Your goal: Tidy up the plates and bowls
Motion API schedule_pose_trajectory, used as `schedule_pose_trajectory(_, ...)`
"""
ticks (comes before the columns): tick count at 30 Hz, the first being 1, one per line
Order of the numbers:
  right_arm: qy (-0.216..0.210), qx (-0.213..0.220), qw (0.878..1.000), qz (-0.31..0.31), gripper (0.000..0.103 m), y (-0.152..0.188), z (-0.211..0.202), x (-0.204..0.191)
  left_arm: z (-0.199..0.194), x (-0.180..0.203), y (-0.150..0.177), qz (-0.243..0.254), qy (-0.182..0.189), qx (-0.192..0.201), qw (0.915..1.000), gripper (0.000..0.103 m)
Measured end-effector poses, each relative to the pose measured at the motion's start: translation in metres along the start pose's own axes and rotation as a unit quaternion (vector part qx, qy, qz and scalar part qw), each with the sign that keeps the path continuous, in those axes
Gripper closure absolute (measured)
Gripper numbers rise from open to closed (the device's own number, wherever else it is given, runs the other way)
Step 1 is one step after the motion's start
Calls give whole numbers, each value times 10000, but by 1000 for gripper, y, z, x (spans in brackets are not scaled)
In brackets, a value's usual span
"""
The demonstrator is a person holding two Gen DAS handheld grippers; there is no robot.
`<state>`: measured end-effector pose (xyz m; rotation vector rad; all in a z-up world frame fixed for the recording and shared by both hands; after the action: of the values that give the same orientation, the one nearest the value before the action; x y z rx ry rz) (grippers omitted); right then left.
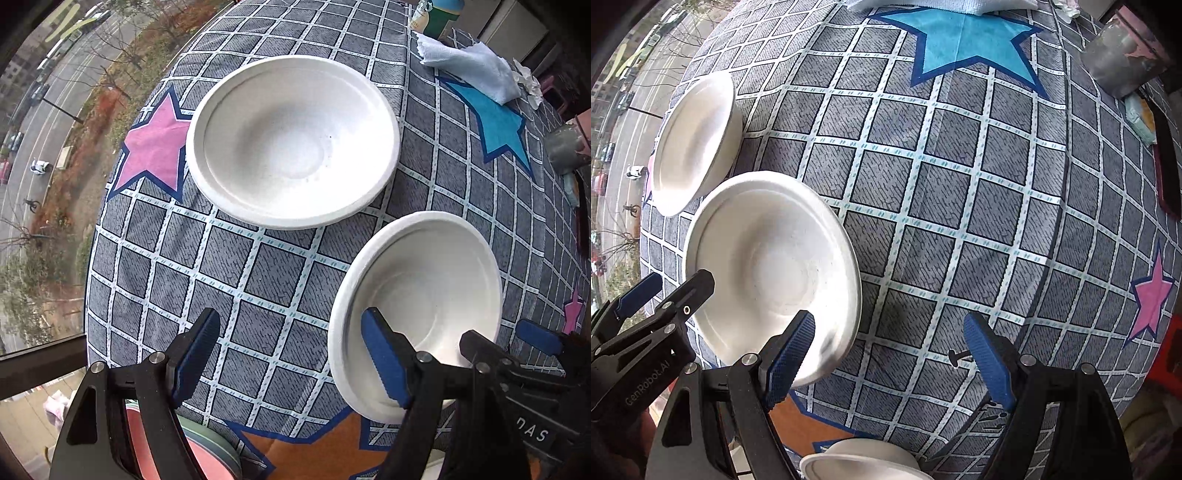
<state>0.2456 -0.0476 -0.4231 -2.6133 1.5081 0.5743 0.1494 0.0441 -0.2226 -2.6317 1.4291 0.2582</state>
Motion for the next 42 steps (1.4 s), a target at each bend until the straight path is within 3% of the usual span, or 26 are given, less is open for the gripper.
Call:
schedule_pose_trajectory(3, -54, -44, 10000, 40, 19, -6, 12, -2, 10, 6, -3, 151, -92, -61, 9998, 34)
schedule_pose_trajectory(5, -56, -33, 10000, 67, 20, -9, 16, -4, 18, 11, -3, 196, 29, -203, 9996, 57)
schedule_pose_trajectory(8, -300, -37, 9995, 122, 41, -13, 19, -12, 20, 19, -5, 142, 316, -298, 9990, 71)
schedule_pose_trajectory(12, -525, -103, 9985, 147, 71, -17, 35, -25, 17, 32, -8, 517, 75, -122, 9986, 73)
schedule_pose_trajectory(15, -648, -122, 9976, 221, 85, -13, 43, -27, 14, 43, -6, 710, 94, -78, 9974, 75)
schedule_pose_trajectory(27, -551, -215, 9944, 879, 86, 43, 42, 29, 6, 122, 36, 1636, 291, -84, 9861, 75)
schedule_pose_trajectory(32, -552, -85, 9934, 1001, 86, 55, 32, 37, -10, 147, 49, 1781, 377, 9, 9833, 75)
schedule_pose_trajectory(38, -727, 36, 9937, 851, 86, 70, 1, 39, -52, 145, 55, 1826, 542, 279, 9813, 75)
schedule_pose_trajectory(42, -680, -58, 9953, 694, 85, 94, -13, 31, -73, 139, 78, 2047, 575, 304, 9767, 74)
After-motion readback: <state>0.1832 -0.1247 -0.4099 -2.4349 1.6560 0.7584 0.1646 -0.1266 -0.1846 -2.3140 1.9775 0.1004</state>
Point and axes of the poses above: each gripper's, at about its wrist camera, not at the fingertips, and z roughly the way its jaws point, x to its right, y to its underside, the point moved 7 cm from there along z, roughly the way its jaws point, and after that the axes turned 9 degrees about -y, right-handed, at the moved point
